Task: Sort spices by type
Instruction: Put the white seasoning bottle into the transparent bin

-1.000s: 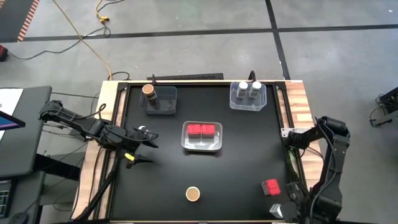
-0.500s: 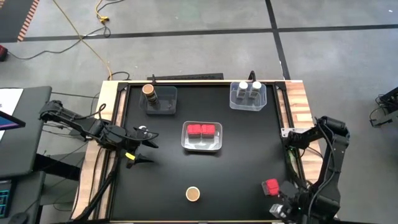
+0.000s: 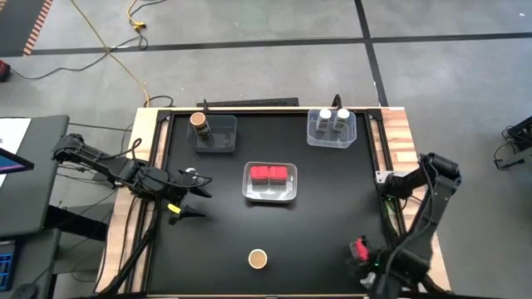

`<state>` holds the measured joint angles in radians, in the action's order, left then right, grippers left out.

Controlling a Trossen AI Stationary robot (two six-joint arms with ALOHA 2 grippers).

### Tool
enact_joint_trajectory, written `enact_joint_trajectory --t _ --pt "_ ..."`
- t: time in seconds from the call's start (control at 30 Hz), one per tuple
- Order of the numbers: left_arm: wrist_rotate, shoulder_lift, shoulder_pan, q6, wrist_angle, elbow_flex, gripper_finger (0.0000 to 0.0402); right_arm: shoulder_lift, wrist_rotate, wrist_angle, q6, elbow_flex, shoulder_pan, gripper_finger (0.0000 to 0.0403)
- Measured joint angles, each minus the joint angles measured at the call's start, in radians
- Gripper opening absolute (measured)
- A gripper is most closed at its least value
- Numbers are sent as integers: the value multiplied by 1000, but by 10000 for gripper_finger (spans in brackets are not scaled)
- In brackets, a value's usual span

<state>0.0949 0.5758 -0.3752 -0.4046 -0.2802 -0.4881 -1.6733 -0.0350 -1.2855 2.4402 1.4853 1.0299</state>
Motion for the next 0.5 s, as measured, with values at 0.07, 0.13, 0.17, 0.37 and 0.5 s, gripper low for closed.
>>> enact_joint_trajectory --t 0.07,0.13,0.17,0.37,0.5 --pt "0 0 0 0 0 0 318 0 -3 38 28 0 -38 301" --pt "0 0 0 0 0 0 318 0 -4 67 46 0 -74 301" --pt "0 0 0 0 0 0 318 0 -4 77 46 0 -93 301" --pt "0 0 0 0 -1 0 318 0 -5 90 166 0 -166 301" --pt "0 0 0 0 -6 0 318 -2 -5 68 393 0 -172 301"
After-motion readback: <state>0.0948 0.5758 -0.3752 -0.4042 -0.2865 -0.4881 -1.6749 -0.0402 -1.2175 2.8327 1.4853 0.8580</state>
